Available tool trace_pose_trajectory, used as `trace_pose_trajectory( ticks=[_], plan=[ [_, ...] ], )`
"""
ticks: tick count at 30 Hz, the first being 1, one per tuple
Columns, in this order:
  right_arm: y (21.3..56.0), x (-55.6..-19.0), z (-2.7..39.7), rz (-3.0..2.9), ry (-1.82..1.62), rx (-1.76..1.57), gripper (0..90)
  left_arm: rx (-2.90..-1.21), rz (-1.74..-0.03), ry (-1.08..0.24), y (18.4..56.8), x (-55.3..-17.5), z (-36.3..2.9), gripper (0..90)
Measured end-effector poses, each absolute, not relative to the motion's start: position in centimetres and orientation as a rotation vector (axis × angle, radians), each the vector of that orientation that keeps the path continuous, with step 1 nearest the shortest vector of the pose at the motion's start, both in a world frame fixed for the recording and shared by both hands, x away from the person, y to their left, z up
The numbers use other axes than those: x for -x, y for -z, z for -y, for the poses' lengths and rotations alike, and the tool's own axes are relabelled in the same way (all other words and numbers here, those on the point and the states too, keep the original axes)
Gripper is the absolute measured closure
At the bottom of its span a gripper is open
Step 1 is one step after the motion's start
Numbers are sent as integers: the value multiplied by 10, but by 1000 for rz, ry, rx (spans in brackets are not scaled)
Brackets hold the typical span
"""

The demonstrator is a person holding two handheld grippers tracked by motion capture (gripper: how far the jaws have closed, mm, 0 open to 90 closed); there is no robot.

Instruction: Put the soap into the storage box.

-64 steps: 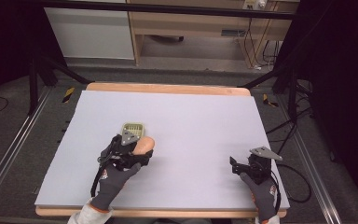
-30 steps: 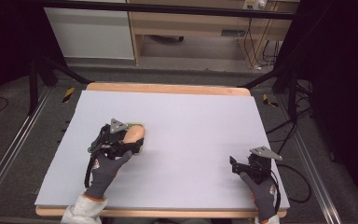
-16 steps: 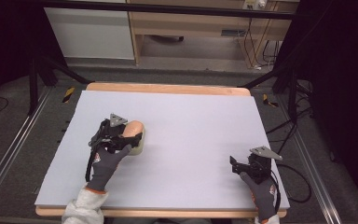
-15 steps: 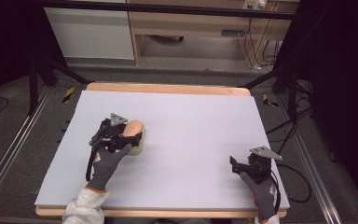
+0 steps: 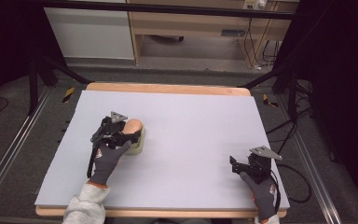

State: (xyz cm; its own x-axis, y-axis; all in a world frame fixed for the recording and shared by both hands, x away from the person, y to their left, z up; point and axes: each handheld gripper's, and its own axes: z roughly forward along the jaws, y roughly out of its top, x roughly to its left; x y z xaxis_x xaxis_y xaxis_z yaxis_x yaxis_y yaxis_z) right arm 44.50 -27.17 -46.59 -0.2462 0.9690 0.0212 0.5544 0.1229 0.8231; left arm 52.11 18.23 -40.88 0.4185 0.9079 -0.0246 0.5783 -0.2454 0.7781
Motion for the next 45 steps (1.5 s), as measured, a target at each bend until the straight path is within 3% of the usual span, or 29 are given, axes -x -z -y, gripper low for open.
trace_pose_trajectory(
  ticks=[45],
  plan=[
    [467,-446,269,-1883,-996,-1464,82,-2007,-1321,-569,445,-541,-184,317]
  ],
)
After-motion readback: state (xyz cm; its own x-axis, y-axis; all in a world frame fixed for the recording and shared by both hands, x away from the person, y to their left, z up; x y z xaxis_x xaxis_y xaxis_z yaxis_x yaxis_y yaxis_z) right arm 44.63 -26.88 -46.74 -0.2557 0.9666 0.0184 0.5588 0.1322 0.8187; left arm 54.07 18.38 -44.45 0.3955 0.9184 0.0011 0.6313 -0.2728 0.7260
